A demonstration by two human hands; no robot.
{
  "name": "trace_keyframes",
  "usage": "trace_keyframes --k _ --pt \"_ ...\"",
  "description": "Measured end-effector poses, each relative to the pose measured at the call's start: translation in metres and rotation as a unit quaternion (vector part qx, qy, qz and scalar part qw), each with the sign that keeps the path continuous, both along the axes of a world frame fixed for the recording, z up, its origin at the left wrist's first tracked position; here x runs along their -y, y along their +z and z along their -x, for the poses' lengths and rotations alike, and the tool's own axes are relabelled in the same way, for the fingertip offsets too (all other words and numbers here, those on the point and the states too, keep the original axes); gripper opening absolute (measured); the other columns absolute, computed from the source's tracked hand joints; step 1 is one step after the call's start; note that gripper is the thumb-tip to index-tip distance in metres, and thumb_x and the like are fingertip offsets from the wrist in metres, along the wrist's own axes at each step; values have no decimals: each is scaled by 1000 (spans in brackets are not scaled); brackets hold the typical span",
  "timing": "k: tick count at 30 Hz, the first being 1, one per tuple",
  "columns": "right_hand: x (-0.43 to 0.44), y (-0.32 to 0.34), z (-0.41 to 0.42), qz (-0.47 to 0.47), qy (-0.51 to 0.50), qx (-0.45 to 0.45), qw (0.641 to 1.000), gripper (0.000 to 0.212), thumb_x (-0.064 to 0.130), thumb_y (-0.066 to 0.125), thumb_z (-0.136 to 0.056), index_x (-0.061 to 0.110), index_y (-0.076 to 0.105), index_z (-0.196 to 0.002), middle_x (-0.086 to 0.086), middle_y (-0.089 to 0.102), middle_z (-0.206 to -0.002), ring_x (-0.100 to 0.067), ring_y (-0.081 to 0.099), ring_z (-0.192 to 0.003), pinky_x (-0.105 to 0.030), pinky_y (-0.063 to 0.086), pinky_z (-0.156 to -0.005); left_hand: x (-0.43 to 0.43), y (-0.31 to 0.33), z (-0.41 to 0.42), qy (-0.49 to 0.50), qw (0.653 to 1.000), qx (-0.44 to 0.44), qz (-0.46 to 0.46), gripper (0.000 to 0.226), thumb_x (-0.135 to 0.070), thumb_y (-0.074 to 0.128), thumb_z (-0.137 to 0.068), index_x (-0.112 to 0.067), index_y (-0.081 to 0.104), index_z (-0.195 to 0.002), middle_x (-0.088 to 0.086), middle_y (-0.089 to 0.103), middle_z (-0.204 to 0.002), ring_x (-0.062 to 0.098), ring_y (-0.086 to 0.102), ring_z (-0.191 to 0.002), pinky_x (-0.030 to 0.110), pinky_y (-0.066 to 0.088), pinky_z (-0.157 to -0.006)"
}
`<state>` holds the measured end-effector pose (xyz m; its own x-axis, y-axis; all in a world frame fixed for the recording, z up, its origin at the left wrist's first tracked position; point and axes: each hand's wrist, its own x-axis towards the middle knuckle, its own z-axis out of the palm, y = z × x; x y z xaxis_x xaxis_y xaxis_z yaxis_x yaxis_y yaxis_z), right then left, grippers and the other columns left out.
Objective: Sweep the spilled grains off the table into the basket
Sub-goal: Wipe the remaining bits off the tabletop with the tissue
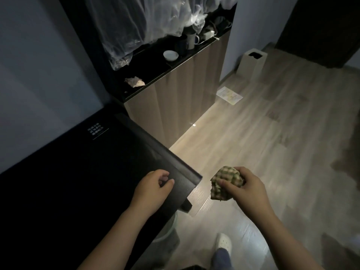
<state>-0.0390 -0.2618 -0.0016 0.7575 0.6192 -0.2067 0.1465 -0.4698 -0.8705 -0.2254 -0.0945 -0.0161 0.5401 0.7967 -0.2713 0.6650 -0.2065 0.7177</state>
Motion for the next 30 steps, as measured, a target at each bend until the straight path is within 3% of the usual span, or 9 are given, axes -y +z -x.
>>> trace_keyframes --k 5,7,9,17,21,25,30 --pt "-19 16 -103 -4 42 18 999 22 29 78 -75 28 64 -92 13 68 -79 4 63 -68 -13 43 -56 6 0 -72 68 998 -1 5 20 -31 63 -88 -27 61 -108 -10 60 -103 5 57 -96 16 43 -75" --pt "-32 18 -137 -3 55 24 998 18 29 77 -75 30 64 -87 10 67 -74 0 63 -63 -21 48 -56 4 -2 -94 96 995 -2 5 21 -31 64 -87 -26 63 -108 -9 62 -102 6 59 -95 14 42 -73" --pt "-47 17 -165 3 71 18 997 16 32 77 -73 31 64 -83 9 67 -69 -5 63 -59 -30 52 -57 0 -5 -113 119 993 -8 8 24 -32 65 -87 -24 64 -109 -8 64 -102 6 60 -92 15 43 -74" --pt "-153 5 -256 23 193 30 981 18 35 78 -73 31 66 -85 10 69 -71 -8 66 -65 -34 57 -60 -56 -18 -195 221 975 3 -10 24 -30 65 -85 -22 67 -107 -10 65 -97 4 61 -87 26 50 -82" --pt "-217 6 -292 30 247 35 968 17 30 78 -75 31 65 -85 11 69 -70 -4 64 -62 -29 54 -59 -100 -25 -234 266 964 5 -2 23 -29 62 -85 -23 67 -107 -9 65 -93 3 60 -84 18 45 -73" --pt "-273 15 -321 31 288 39 956 17 32 77 -77 27 64 -86 10 67 -67 -2 61 -55 -19 45 -55 -137 -18 -264 298 955 7 13 24 -29 64 -85 -23 66 -107 -9 65 -93 6 61 -85 24 50 -78" --pt "-336 17 -342 26 342 11 939 33 28 79 -75 27 56 -99 7 69 -77 -3 62 -57 -19 46 -56 -169 -7 -286 354 935 10 7 22 -31 64 -85 -25 65 -107 -8 65 -97 4 62 -87 23 48 -79"
